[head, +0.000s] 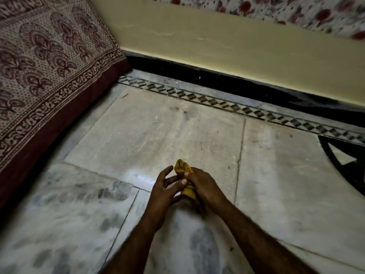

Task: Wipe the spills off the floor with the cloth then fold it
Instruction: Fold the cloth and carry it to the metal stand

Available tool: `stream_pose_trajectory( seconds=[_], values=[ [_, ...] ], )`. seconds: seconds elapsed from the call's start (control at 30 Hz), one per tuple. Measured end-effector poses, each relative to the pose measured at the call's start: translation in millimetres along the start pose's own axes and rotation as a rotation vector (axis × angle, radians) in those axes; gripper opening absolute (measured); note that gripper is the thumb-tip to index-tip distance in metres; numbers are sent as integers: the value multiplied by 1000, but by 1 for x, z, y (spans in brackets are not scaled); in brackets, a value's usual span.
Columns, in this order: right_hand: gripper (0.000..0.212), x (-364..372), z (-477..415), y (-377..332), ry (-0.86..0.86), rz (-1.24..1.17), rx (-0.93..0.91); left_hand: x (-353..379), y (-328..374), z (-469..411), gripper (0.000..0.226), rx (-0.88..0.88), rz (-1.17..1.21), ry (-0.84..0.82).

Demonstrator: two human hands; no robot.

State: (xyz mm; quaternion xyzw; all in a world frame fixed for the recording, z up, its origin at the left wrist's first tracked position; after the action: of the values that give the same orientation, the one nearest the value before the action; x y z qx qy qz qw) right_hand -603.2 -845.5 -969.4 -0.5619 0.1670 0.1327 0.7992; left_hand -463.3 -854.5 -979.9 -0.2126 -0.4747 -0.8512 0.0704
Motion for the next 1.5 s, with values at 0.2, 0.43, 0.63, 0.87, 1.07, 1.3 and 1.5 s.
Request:
stream_pose_trajectory(
  seconds=[0.2, 0.43, 0.63, 0.87, 1.07, 1.3, 1.5],
  values=[
    [45, -32, 0, -22, 29, -86, 72, 15, 14, 5, 82, 3, -62, -114],
    [43, -45, 21, -18, -152, -157, 83, 10, 38, 8, 32, -8, 3, -51],
    [19, -73, 41, -1, -39, -290, 192, -28, 62, 13, 29, -102, 21, -64],
    [46, -91, 60, -1, -94, -603, 248, -52, 75, 9, 18, -82, 27, 28],
    [37, -94, 53, -46, -59, -579, 209, -50, 81, 2, 18, 64, -194, 98],
    [31, -97, 41, -116, -22, -559, 150, 4, 114, 9, 3, 350, -590, 82],
    [41, -99, 16, -157, 82, -598, 77, 88, 149, 38, 72, 218, -277, -291]
  ],
)
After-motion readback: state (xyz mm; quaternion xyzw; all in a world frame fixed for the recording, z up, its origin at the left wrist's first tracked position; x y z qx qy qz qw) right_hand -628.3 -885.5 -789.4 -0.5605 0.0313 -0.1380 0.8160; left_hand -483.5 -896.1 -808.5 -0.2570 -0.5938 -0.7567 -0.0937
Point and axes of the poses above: each hand's wrist, its own z-axis away from the middle knuckle, its own x-axis out of the palm, y = z × x, the point moved 4 cm from there along -z, towards the middle knuckle, and after that the axes turned 13 degrees about z, right-handed, at the moved point
